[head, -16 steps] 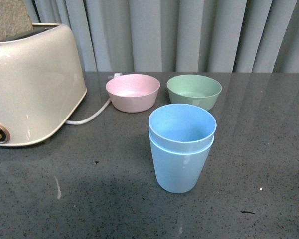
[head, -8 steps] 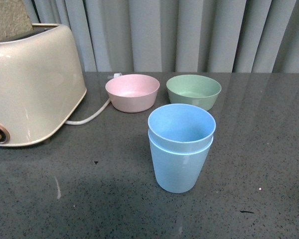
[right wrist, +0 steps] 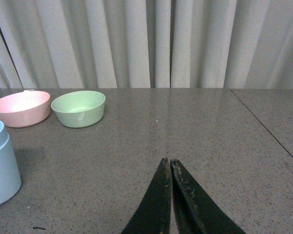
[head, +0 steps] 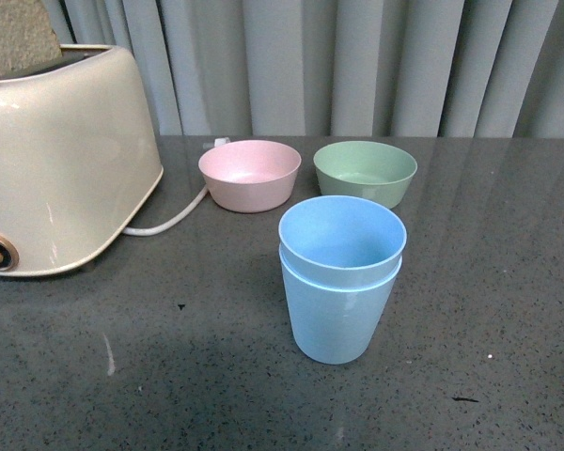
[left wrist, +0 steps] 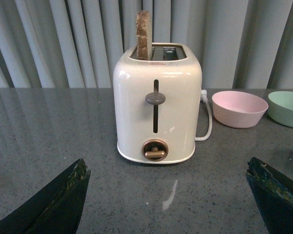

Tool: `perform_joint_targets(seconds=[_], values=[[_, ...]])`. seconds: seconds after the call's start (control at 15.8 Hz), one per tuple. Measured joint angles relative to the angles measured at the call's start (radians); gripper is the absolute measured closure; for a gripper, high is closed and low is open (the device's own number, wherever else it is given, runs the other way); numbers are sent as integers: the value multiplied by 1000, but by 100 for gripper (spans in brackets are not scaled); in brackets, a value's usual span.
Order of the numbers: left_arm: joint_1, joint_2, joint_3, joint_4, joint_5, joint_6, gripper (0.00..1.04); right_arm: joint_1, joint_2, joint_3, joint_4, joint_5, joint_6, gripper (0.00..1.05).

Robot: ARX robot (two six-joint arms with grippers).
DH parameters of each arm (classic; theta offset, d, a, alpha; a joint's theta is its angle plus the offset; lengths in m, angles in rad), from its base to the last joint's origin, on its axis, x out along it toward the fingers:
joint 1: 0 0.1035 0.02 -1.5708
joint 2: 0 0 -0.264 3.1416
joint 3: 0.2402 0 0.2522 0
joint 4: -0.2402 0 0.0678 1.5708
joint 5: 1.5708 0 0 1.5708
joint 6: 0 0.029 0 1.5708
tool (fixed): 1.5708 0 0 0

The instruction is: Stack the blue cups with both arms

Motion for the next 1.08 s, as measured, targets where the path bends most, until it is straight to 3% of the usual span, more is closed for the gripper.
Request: perform_joint_targets(seconds=[0.57, 1.08], values=[[0, 0, 0, 0, 0, 0, 7, 0, 0, 0, 0, 0, 0, 4], [0, 0, 0, 0, 0, 0, 7, 0, 0, 0, 0, 0, 0, 7]])
